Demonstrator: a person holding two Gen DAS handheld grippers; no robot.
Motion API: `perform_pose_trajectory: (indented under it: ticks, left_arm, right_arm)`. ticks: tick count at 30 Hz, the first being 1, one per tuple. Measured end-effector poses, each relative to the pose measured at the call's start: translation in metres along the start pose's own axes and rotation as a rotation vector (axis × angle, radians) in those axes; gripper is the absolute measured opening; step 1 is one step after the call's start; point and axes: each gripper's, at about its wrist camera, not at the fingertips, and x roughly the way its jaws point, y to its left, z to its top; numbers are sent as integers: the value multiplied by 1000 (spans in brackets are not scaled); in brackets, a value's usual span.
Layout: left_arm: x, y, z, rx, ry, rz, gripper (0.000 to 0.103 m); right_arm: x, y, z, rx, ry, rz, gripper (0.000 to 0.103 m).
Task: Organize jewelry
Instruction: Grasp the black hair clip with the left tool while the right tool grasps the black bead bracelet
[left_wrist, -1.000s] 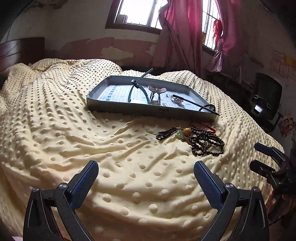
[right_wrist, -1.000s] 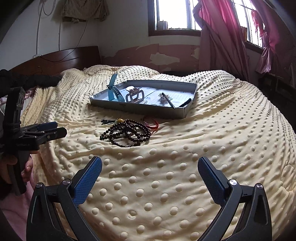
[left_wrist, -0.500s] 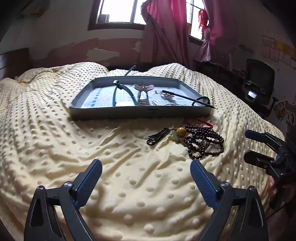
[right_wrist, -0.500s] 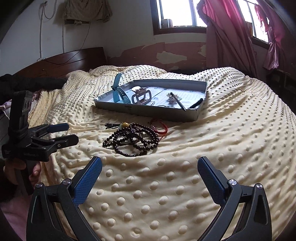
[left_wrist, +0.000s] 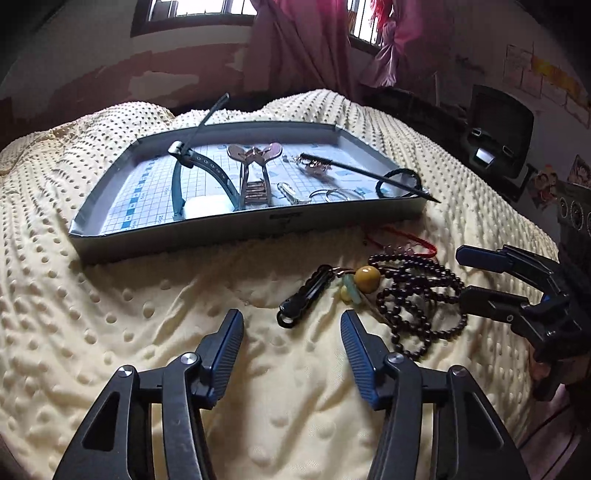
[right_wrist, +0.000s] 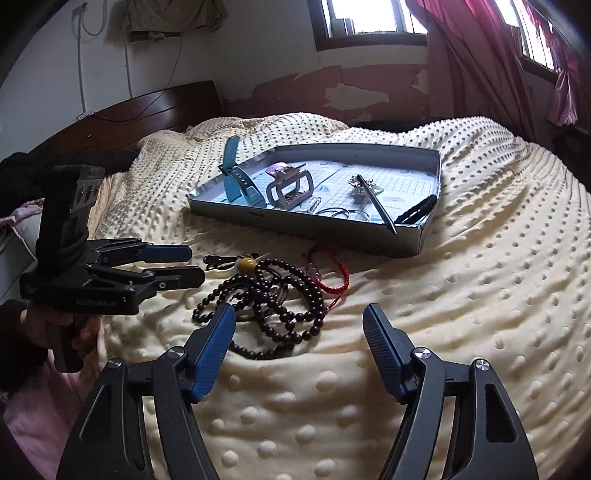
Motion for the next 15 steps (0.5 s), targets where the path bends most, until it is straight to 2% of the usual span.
perform_pose_trajectory:
  ticks: [9,11,15]
  left_arm:
    - [23,3,14,29,35,-24,48]
    - [25,3,14,30,38,-28,42]
    - [23,4,11,5,23,-31,34]
  right_arm:
    - [21,-1,1,16,41,11,59]
    - [23,0,1,19,40,11,56]
    - [23,2,0,23,35,7,42]
